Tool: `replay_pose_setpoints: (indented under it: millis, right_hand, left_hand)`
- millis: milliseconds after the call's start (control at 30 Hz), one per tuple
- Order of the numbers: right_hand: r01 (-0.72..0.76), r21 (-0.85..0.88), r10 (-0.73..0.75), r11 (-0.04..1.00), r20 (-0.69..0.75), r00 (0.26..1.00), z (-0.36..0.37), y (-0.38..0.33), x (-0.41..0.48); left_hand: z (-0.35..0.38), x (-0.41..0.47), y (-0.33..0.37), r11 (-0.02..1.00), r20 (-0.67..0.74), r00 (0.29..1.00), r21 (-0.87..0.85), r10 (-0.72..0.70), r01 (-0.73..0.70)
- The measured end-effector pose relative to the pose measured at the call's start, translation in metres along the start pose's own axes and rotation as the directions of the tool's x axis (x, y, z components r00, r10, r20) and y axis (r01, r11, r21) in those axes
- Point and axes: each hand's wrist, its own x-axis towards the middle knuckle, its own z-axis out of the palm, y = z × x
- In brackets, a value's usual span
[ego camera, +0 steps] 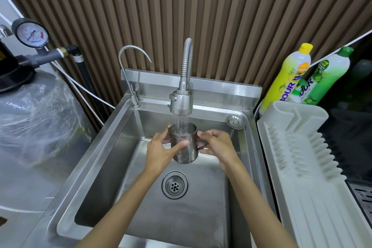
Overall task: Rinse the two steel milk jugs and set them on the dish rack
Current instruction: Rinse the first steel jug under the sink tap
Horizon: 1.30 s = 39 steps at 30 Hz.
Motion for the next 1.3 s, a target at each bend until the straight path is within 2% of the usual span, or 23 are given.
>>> replay_pose_setpoints:
  millis: [167, 333, 467, 533, 633, 900, 1167, 1300]
  right_hand:
    - [0.074, -0.031, -0.076, 0.997, -0.064, 0.995, -0.003, 0.001, 0.001]
    - [0.106, 0.144, -0.108, 0.984, 0.005, 0.994, -0.001, 0.002, 0.001]
    - [0.061, 0.255, -0.093, 0.965, 0.116, 0.989, 0.003, 0.005, 0.001]
    - [0.029, 0.284, -0.073, 0.958, 0.146, 0.987, 0.006, 0.008, 0.003]
    - [-0.006, 0.308, -0.044, 0.951, 0.158, 0.986, 0.01, 0.011, 0.004]
    - [-0.024, 0.093, 0.017, 0.995, 0.073, 0.997, 0.012, 0.004, 0.003]
    - [0.033, -0.052, -0.033, 0.998, -0.003, 0.999, 0.004, 0.005, 0.001]
    - [0.093, -0.015, -0.093, 0.996, -0.001, 0.996, 0.002, 0.006, 0.001]
  left_hand:
    - [0.009, 0.01, -0.008, 0.997, 0.026, 1.0, -0.074, 0.016, -0.014]
    - [0.01, 0.016, -0.004, 0.98, 0.027, 0.998, -0.195, 0.051, -0.045]
    - [0.002, 0.019, -0.004, 0.985, -0.005, 0.994, -0.132, 0.109, -0.108]
    - [-0.002, 0.02, -0.002, 0.99, -0.03, 0.991, -0.059, 0.128, -0.13]
    - [-0.007, 0.02, 0.0, 0.989, -0.047, 0.989, -0.038, 0.144, -0.145]
    - [-0.006, 0.007, -0.001, 0.999, -0.109, 0.993, 0.025, 0.046, -0.043]
    - [0.003, 0.005, -0.014, 0.999, 0.018, 0.999, 0.002, -0.033, 0.033]
    - [0.006, 0.011, -0.016, 0.991, 0.053, 0.997, -0.116, -0.058, 0.064]
